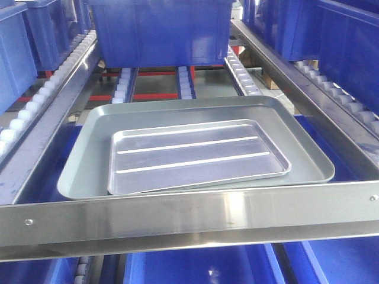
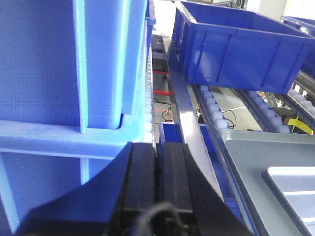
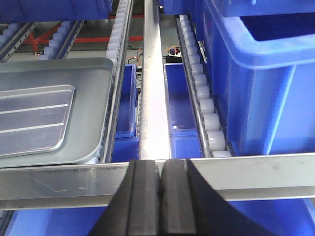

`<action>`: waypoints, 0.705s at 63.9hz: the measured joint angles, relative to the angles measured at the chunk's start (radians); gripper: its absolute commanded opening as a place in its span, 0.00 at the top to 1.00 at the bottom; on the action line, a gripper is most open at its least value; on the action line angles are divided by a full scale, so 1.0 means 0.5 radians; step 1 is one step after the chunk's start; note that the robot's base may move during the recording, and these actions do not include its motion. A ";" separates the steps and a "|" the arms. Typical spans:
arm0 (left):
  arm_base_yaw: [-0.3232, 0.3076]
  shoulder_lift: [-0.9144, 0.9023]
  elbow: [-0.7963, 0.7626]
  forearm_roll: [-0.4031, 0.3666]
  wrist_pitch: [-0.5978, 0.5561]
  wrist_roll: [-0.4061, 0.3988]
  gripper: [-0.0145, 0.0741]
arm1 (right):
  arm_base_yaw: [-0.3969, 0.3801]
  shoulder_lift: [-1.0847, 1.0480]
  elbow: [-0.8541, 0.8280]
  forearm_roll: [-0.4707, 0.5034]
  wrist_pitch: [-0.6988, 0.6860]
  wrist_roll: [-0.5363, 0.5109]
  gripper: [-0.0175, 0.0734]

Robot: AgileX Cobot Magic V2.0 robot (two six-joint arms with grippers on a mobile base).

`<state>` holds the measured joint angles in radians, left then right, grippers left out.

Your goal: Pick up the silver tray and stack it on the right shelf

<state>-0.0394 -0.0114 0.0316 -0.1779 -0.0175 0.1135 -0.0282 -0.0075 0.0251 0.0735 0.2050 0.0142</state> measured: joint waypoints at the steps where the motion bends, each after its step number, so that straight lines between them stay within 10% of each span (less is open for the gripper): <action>1: 0.000 0.000 0.000 0.000 0.000 0.000 0.95 | 0.000 0.000 0.004 0.000 -0.017 0.000 0.73; 45: 0.000 0.000 0.000 0.000 -0.003 0.000 0.95 | -0.002 -0.008 0.011 -0.024 -0.325 0.079 0.73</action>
<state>-0.0394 -0.0114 0.0316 -0.1779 -0.0192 0.1135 -0.0294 -0.0115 0.0307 0.0614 0.0426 0.0536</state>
